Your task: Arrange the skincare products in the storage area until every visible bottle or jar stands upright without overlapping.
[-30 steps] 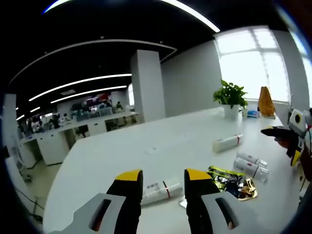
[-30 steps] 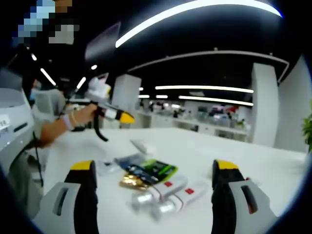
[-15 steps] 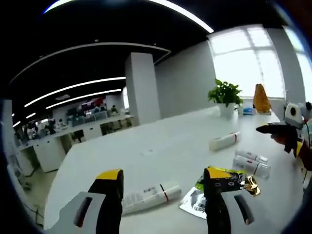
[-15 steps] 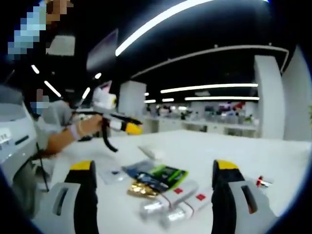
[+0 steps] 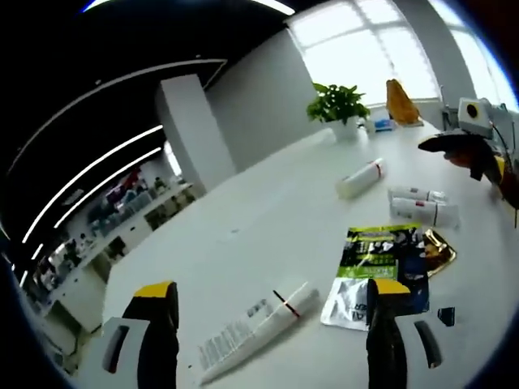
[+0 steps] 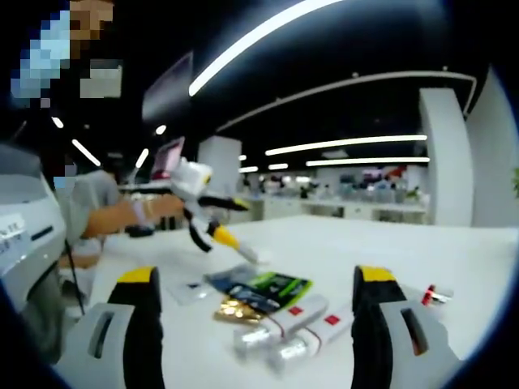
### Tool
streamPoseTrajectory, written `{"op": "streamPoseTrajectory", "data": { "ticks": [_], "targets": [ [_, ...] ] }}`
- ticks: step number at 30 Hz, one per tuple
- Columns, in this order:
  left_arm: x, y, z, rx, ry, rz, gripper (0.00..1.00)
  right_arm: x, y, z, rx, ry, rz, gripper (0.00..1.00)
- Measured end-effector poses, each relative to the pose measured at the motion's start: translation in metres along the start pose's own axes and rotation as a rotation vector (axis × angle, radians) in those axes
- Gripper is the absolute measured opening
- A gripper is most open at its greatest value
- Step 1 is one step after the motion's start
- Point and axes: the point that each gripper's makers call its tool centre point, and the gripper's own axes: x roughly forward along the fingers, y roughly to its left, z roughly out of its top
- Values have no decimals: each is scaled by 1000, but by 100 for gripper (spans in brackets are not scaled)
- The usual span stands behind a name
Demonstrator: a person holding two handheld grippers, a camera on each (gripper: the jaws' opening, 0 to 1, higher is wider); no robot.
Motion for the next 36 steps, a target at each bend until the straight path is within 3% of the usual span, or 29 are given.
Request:
{"op": "streamPoseTrajectory", "data": {
  "ticks": [5, 13, 18, 23, 27, 29, 33, 36],
  "targets": [
    [11, 0, -11, 69, 98, -42, 100, -1, 1, 0, -3, 1, 2, 96],
    [22, 17, -27, 256, 265, 16, 99, -1, 3, 0, 10, -3, 11, 96],
    [25, 23, -30, 367, 343, 5, 91, -3, 2, 1, 13, -3, 9, 95],
    [35, 18, -39, 275, 420, -104, 86, -2, 1, 2, 28, -14, 7, 94],
    [41, 15, -43, 192, 468, -184, 71, -4, 2, 3, 33, -20, 6, 94],
    [44, 16, -47, 197, 488, -198, 64, -7, 1, 3, 30, -18, -2, 94],
    [48, 18, -60, 185, 553, -196, 61, -12, -4, 1, 40, -19, -16, 94],
    [49, 16, -58, 168, 547, -229, 58, -15, -9, -2, 48, -17, -33, 93]
  ]
}}
